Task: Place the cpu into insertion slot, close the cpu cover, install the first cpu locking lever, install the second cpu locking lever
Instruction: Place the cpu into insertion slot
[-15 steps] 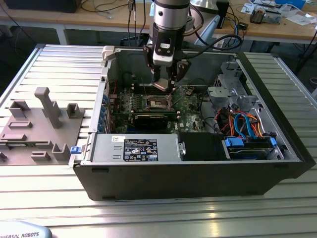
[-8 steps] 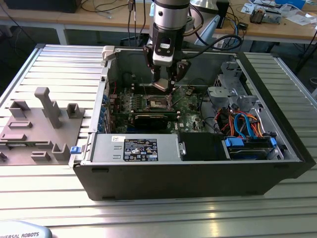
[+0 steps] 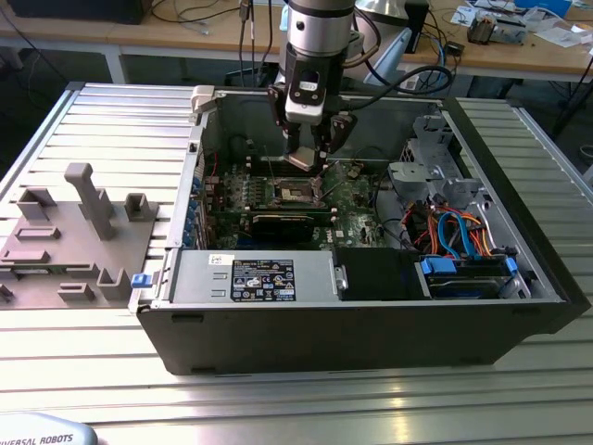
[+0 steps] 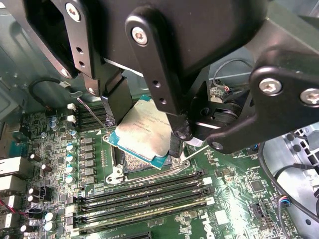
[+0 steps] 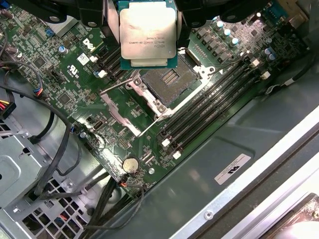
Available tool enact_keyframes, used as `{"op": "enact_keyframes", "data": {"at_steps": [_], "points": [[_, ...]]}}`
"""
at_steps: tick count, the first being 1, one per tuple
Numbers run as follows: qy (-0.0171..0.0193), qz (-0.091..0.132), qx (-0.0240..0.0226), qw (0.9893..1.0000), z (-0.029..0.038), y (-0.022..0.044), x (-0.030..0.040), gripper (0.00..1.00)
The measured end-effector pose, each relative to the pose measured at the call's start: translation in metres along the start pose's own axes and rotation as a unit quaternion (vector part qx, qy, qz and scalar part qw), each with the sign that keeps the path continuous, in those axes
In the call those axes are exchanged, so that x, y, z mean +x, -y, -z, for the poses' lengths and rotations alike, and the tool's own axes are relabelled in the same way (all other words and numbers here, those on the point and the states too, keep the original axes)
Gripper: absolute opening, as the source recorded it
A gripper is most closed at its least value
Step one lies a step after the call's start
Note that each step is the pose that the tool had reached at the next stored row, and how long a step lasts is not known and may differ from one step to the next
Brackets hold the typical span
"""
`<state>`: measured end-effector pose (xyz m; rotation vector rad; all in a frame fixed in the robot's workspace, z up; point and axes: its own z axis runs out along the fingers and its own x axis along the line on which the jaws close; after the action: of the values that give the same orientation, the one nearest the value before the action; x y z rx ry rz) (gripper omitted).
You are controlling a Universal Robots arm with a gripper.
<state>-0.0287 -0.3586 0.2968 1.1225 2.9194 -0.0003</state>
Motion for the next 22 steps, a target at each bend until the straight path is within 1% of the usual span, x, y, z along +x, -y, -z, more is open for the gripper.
{"op": "enact_keyframes", "data": {"at_steps": [22], "points": [[0.0003, -0.006, 0.0004, 1.0, -0.0008, 0.0, 0.0, 0.54]]}}
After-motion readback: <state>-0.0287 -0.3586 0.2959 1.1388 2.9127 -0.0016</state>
